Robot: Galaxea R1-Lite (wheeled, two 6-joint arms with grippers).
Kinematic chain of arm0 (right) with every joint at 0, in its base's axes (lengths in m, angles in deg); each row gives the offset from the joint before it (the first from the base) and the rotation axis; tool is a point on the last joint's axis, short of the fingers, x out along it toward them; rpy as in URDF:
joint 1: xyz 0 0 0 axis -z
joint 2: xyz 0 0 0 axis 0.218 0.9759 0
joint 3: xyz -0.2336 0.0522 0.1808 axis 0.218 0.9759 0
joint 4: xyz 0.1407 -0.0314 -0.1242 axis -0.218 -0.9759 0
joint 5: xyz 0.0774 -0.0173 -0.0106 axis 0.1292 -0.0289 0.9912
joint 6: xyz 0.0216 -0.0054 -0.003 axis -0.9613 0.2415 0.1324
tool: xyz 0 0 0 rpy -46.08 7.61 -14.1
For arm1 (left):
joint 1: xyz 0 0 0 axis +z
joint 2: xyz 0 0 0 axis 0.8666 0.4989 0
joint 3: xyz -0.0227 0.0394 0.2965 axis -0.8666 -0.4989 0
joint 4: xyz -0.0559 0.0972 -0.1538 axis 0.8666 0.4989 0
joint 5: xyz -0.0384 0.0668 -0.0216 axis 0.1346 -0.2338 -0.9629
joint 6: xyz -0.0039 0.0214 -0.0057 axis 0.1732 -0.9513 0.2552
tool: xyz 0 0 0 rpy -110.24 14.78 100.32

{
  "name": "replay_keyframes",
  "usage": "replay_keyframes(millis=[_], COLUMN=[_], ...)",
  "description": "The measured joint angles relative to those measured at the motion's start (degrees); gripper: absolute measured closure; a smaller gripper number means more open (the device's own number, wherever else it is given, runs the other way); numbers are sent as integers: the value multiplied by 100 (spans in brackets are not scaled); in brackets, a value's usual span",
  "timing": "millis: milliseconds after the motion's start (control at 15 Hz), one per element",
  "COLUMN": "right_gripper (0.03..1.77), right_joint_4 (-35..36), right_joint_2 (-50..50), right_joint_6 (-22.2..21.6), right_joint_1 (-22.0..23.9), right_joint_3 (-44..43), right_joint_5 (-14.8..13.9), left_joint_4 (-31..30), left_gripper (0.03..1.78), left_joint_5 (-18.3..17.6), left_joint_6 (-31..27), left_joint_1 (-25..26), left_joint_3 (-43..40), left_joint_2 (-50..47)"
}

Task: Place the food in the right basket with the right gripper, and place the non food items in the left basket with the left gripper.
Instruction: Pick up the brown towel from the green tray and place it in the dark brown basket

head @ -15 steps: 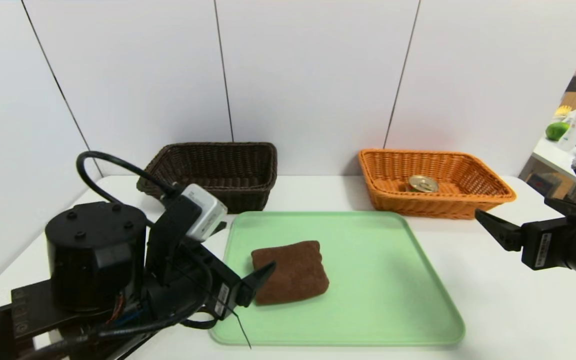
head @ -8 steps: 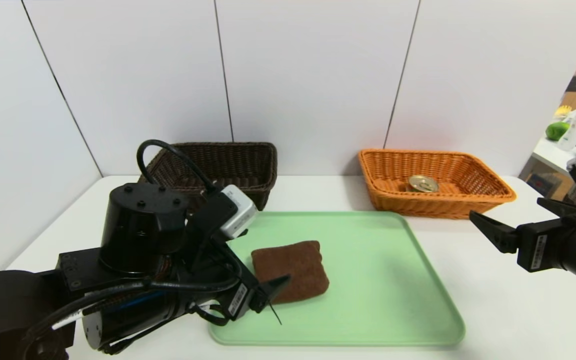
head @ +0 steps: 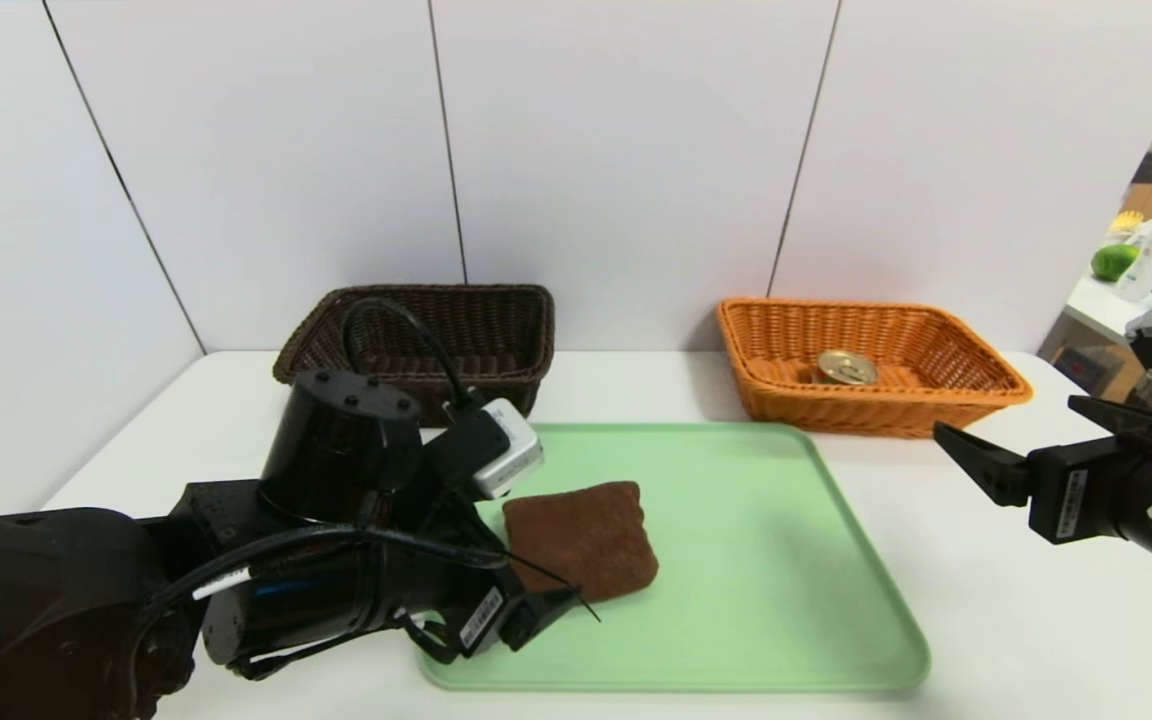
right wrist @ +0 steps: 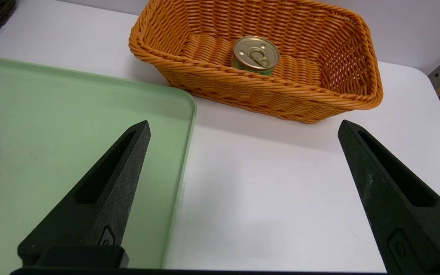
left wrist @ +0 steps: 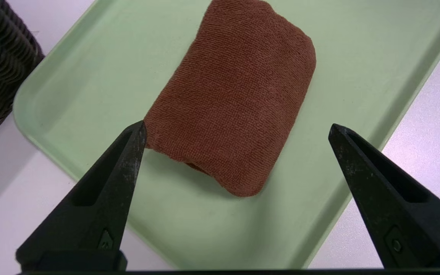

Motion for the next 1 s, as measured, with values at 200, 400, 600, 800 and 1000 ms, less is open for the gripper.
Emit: replay_keyframes(millis=[200,400,600,800,1000], right_gripper=[11,10,11,11,10], right_joint_4=[-2,-5,-6,-5,0], right_joint_2=[0,0,7,18,40], right_joint_6=[6,6,6,6,16], right_joint_1=[-29,-35,-41,-66,-82], right_joint_3=[6,9,11,4,-16], right_joint_5=[9,6,6,6,11], left_joint_4=[-50,-52,-55,-48,-45], left_gripper=[12,12,12,12,12], left_joint_5=[-55,-110,-166,-179,-179], left_joint_6=[-158,-222,-464,-453,-443], left_joint_1=[6,13,79,99,105], left_joint_3=[239,564,695,713,695], left_joint_2=[308,638,944,1158,1307])
